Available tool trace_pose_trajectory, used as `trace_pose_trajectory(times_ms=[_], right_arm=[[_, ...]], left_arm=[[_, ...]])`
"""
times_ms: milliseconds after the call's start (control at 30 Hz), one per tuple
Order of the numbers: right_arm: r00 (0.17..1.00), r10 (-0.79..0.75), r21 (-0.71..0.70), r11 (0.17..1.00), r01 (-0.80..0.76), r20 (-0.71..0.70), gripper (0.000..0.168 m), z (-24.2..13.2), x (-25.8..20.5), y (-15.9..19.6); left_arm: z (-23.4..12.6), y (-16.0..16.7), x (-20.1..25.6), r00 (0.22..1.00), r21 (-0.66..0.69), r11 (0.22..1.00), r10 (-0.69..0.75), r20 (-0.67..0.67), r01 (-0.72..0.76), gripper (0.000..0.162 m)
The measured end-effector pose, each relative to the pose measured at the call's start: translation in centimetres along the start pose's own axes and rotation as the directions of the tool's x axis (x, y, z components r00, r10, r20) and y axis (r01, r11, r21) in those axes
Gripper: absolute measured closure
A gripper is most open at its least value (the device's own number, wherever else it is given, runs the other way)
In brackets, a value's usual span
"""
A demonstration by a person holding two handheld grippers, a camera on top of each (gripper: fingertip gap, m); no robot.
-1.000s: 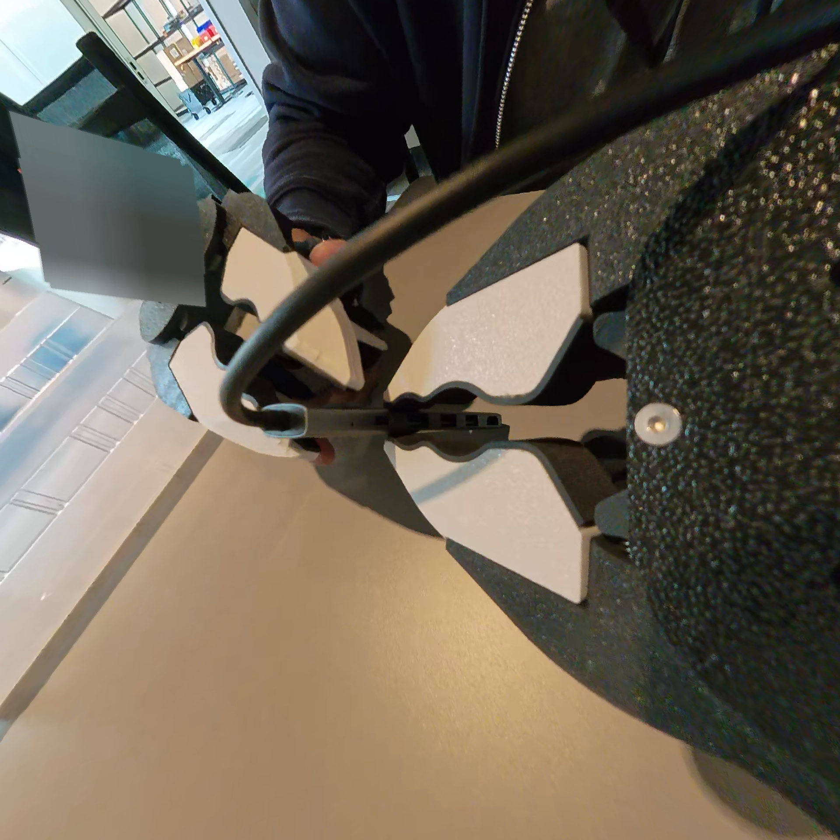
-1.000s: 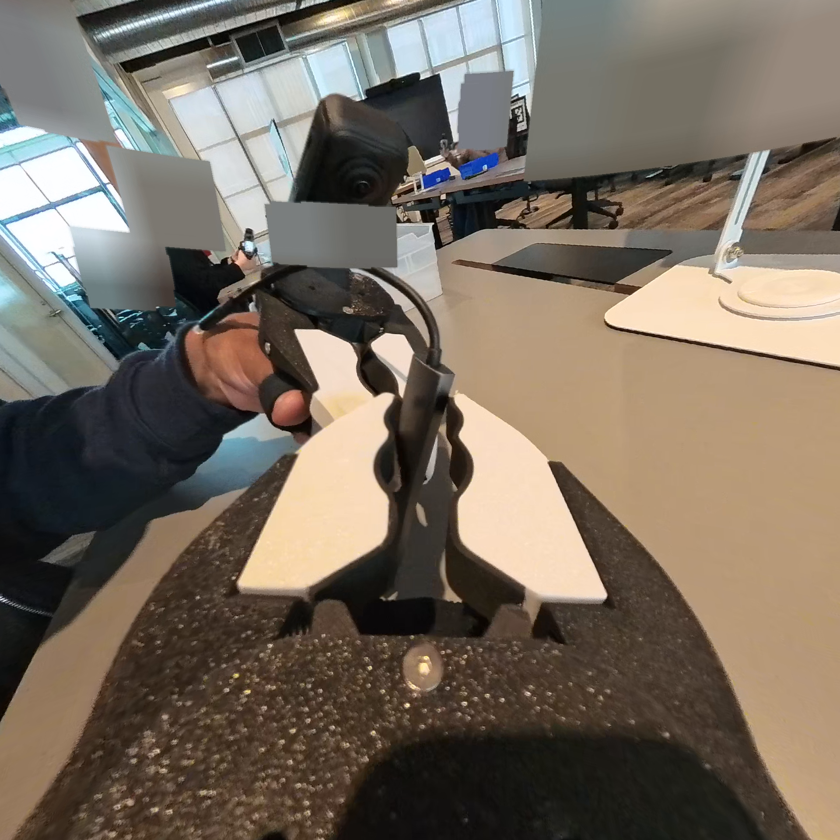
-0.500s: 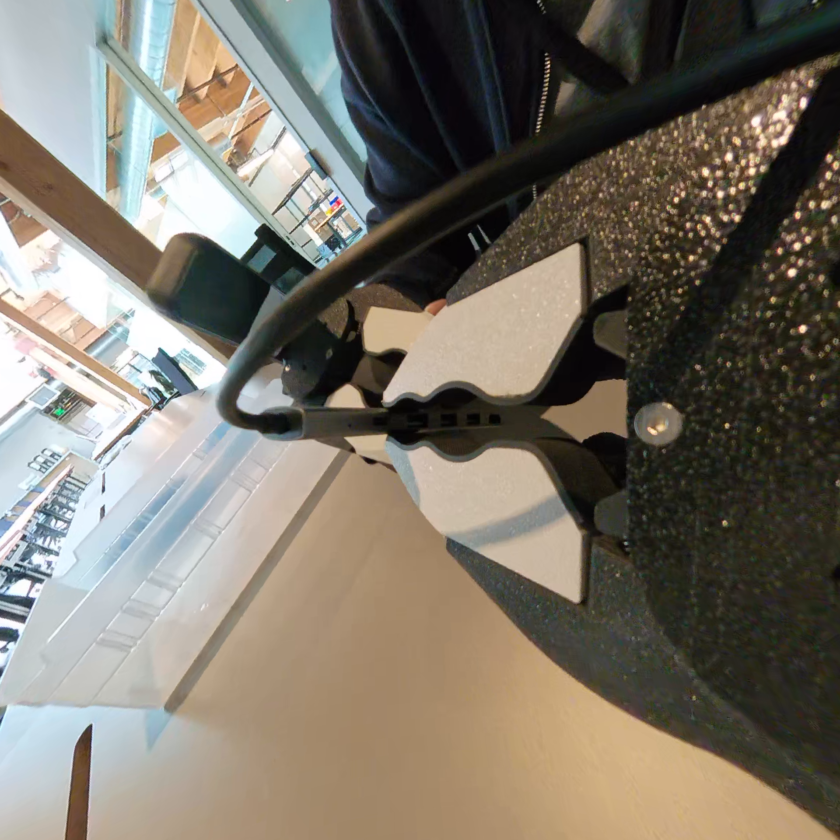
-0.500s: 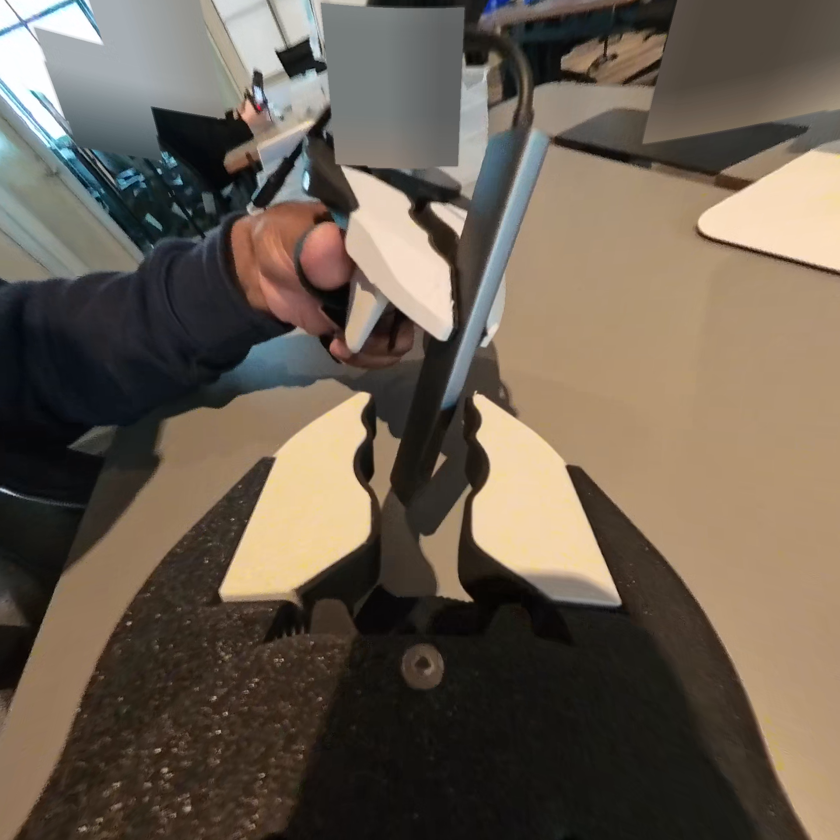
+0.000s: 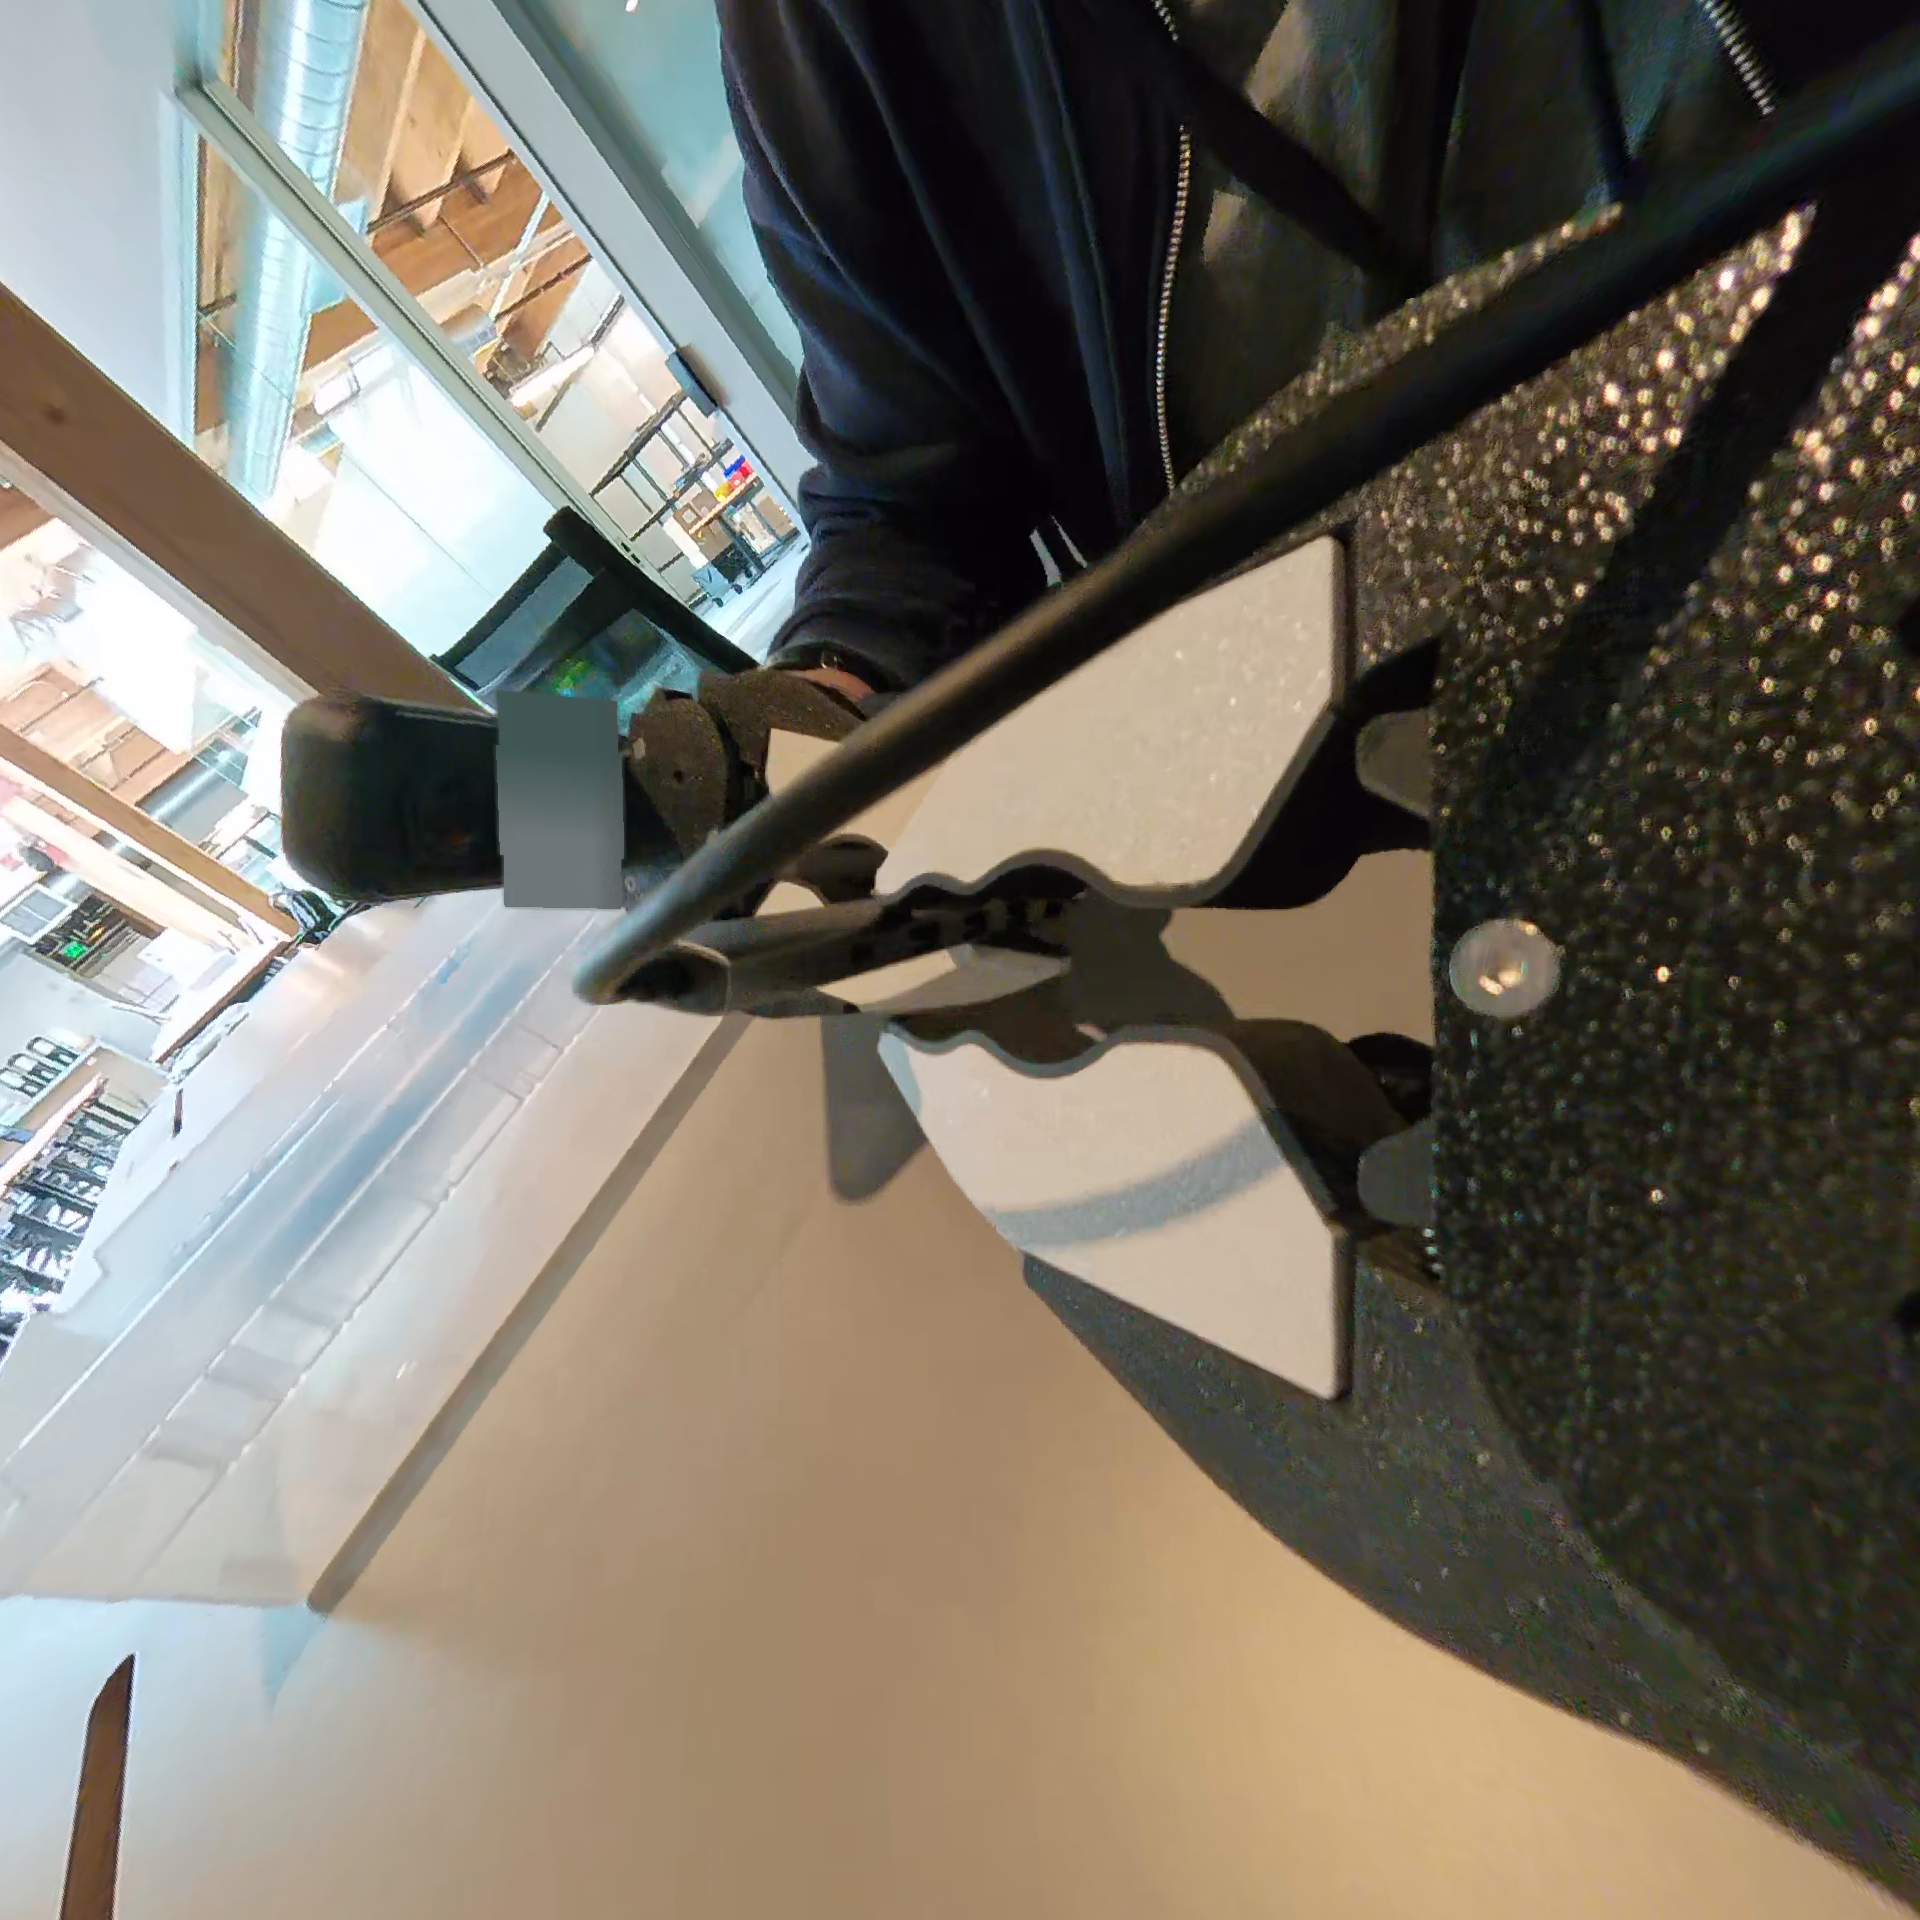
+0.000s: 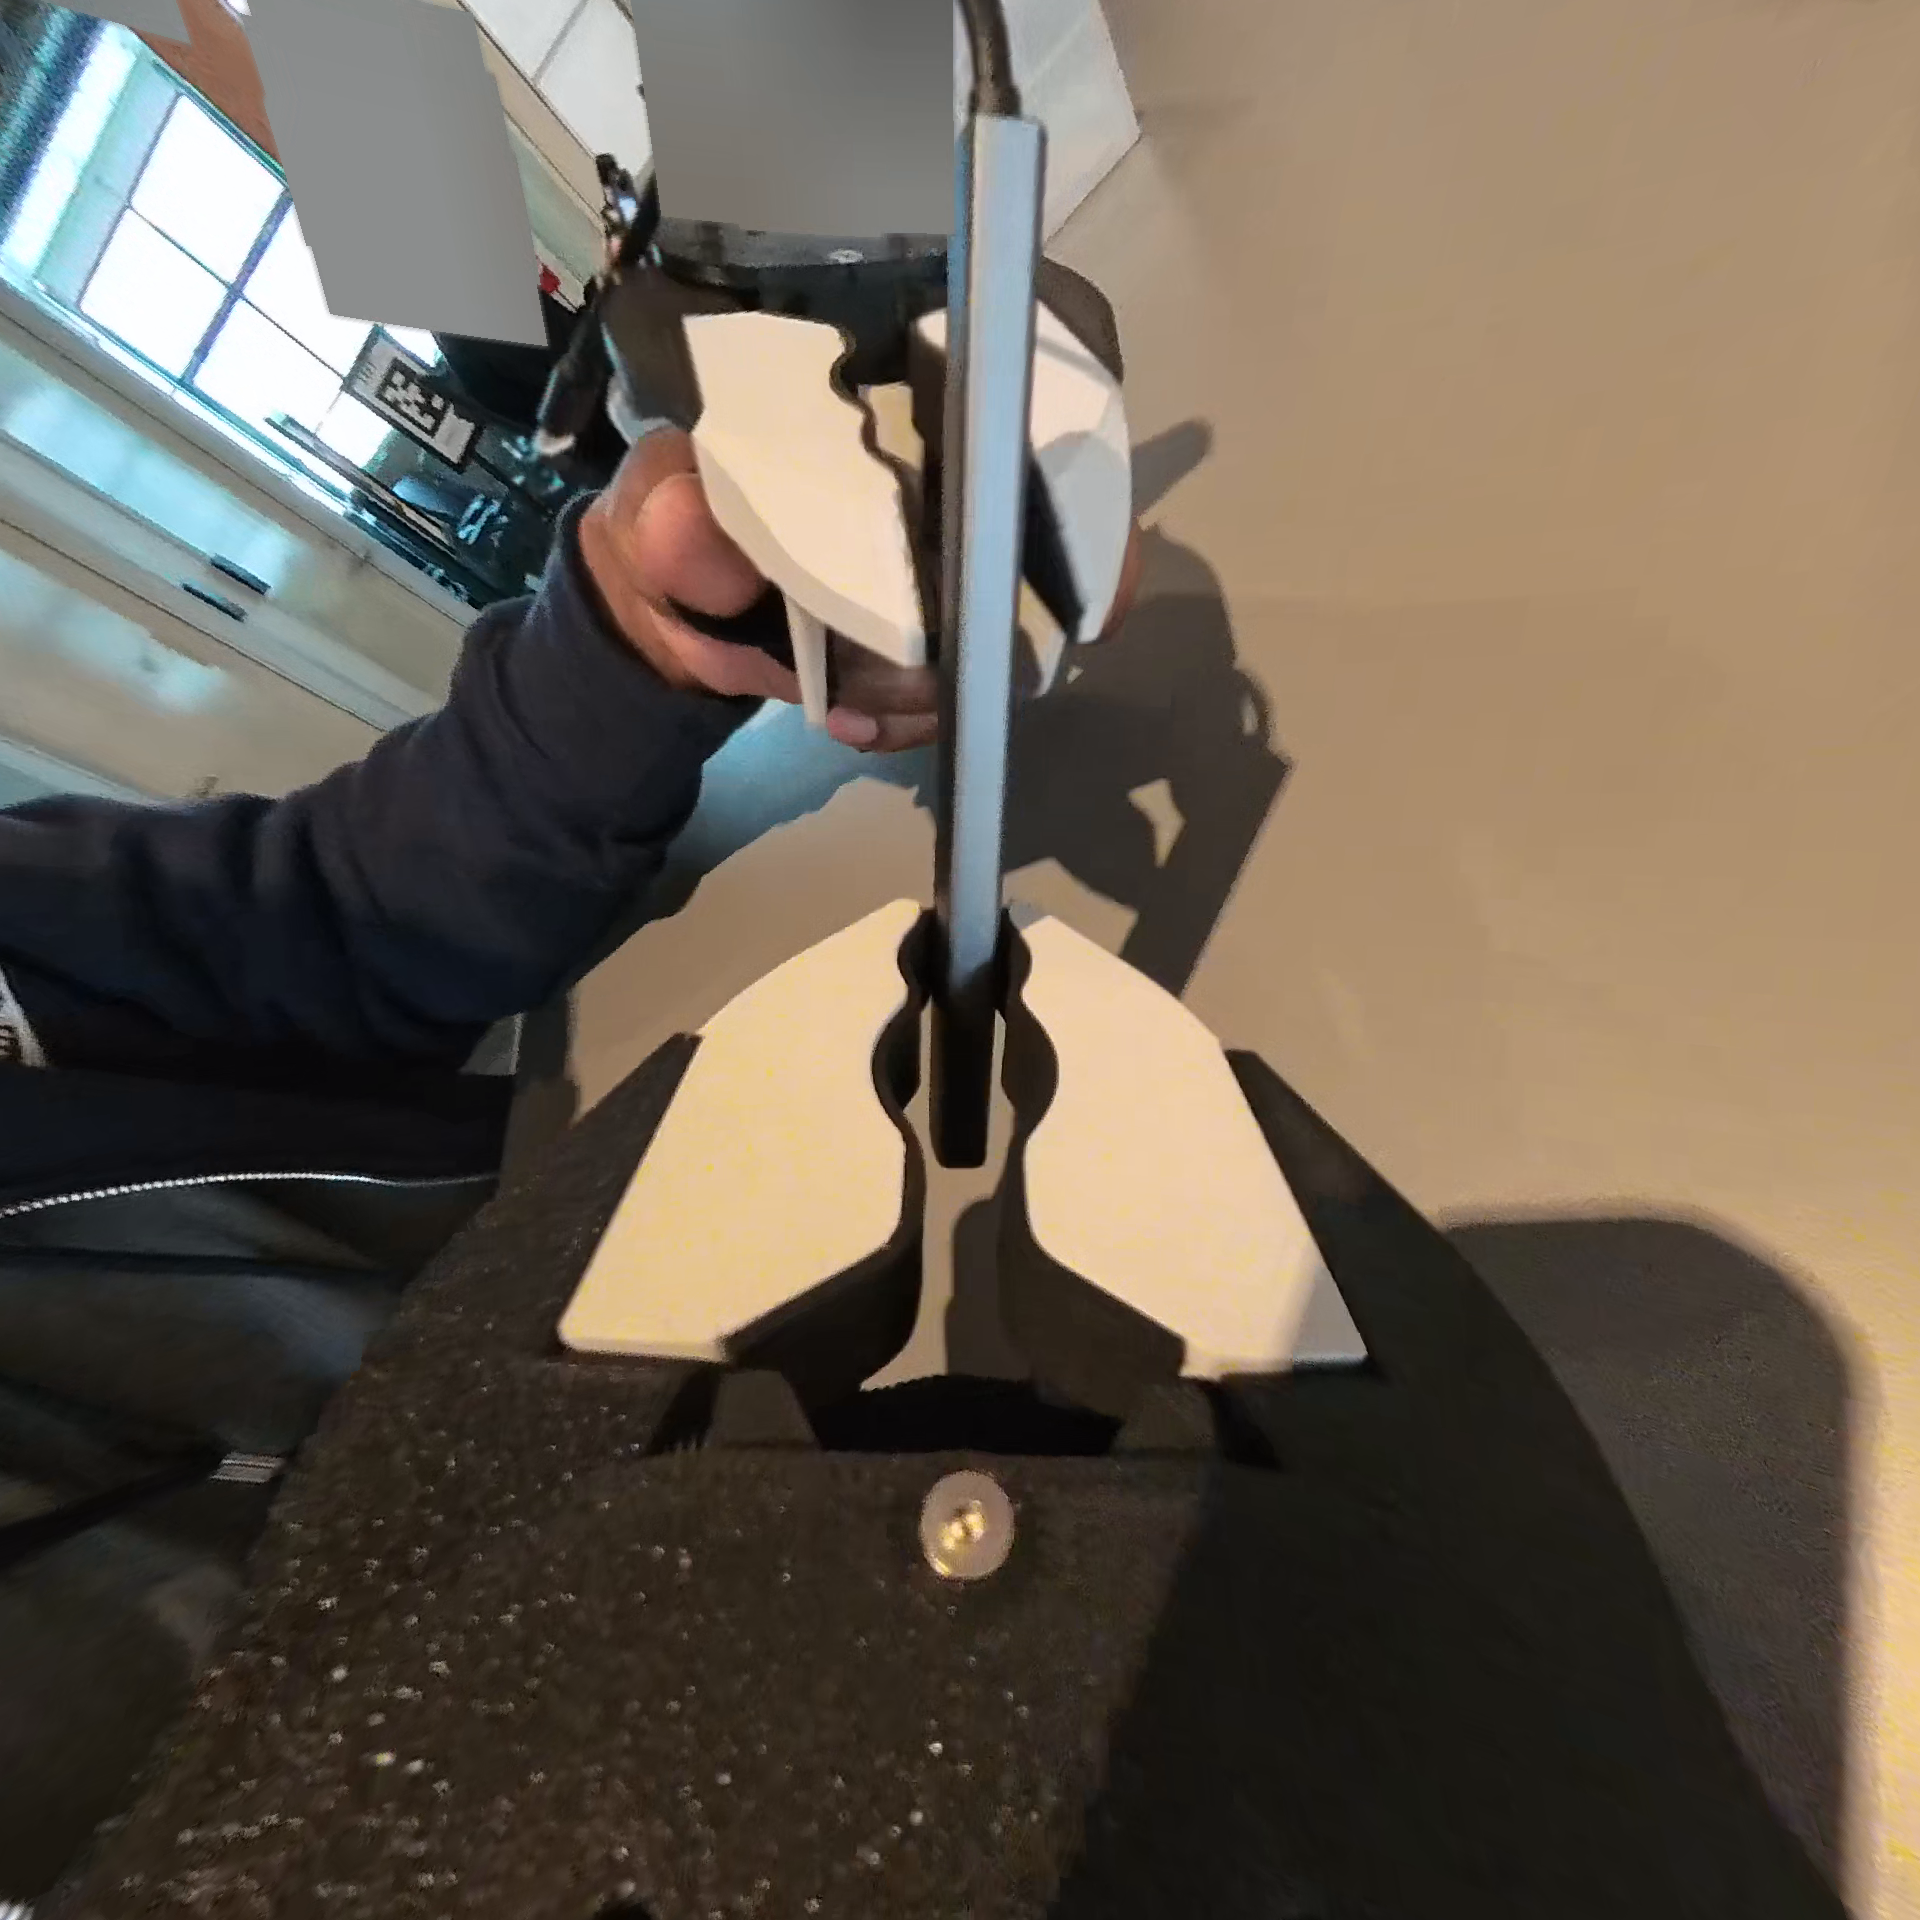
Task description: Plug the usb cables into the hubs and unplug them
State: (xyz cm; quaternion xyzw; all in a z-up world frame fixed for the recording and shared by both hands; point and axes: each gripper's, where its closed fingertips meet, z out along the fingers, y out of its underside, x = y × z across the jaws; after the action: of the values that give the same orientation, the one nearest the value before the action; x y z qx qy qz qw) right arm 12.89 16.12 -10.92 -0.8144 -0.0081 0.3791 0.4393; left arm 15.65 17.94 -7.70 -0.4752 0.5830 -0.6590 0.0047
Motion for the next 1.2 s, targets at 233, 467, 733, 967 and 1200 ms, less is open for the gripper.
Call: trace_pose_trajectory(times_ms=[233, 467, 733, 967, 1200], right_arm=[[1.0, 0.022, 0.012, 1.0, -0.022, 0.013, 0.158, -0.5, -0.1, -0.3], [0.989, 0.065, 0.088, 0.993, -0.078, 0.133, 0.158, -1.1, -1.3, -1.5], [0.985, 0.123, 0.109, 0.985, -0.135, 0.118, 0.158, -1.4, -0.8, -1.8], [0.938, 0.325, 0.147, 0.929, -0.341, 0.12, 0.159, -1.4, 0.7, -1.6], [0.933, 0.359, 0.092, 0.93, -0.357, -0.007, 0.159, -1.1, 2.7, 0.2]], left_arm=[[-4.3, 1.4, -3.8, 0.985, -0.093, 0.994, 0.07, 0.158, -0.055, 0.135], [-7.3, 1.3, -5.5, 0.967, -0.086, 0.995, 0.079, 0.243, -0.06, 0.134], [-11.7, 4.1, -10.0, 0.804, -0.362, 0.929, 0.267, 0.532, -0.069, 0.138], [-12.1, 2.7, -10.8, 0.769, -0.287, 0.953, 0.252, 0.588, -0.093, 0.138], [-11.3, 2.5, -11.0, 0.75, -0.303, 0.946, 0.282, 0.598, -0.114, 0.138]])
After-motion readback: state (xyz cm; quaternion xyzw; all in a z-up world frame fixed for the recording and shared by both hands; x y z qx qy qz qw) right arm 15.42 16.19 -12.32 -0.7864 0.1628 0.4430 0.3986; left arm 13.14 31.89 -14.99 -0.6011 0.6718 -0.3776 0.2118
